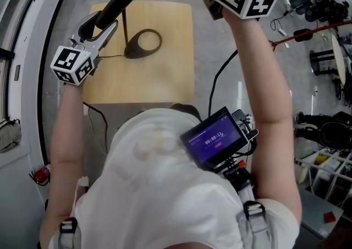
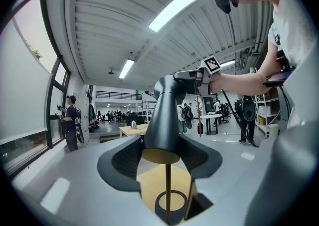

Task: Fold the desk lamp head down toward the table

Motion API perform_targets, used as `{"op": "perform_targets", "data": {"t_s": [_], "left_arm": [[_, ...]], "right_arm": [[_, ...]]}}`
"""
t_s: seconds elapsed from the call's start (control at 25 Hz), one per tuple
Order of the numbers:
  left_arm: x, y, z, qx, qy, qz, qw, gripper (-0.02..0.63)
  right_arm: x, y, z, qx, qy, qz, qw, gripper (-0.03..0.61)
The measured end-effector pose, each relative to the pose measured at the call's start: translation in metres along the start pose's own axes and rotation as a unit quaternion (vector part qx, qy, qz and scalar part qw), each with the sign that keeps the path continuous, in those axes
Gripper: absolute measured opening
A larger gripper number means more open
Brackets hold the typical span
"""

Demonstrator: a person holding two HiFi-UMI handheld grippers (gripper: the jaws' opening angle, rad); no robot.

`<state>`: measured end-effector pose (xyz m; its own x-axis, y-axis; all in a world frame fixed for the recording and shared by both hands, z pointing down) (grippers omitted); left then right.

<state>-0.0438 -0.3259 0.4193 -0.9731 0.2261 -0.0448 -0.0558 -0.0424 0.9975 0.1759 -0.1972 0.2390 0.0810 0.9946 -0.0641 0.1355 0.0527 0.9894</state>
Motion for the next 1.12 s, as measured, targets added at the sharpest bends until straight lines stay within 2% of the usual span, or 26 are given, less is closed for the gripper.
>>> {"op": "perform_targets", "data": {"t_s": [0.68, 1.12], "left_arm": [[0.0, -0.005, 0.002, -0.003, -0.006, 0.001, 1.0, 0.236], [0.007, -0.005, 0.001, -0.012, -0.014, -0.004, 0.9998, 0.238]], "right_arm": [[0.005, 0.009, 0.01, -0.013, -0.018, 0.037, 0.999, 0.227], [0.01, 0.033, 0.015, -0.046, -0.026, 0.053, 0.997, 0.227]]}}
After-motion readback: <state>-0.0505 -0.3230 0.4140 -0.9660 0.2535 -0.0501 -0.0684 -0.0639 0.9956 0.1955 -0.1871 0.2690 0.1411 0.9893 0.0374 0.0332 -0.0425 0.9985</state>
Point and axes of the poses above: the fingertips, and each gripper's own axes: x backward along the fingers, z to its right, y out of its underside, the point moved 5 cm from there along x, backward along the fingers, and after that the axes turned 12 degrees about -y, right-handed, at the moved point
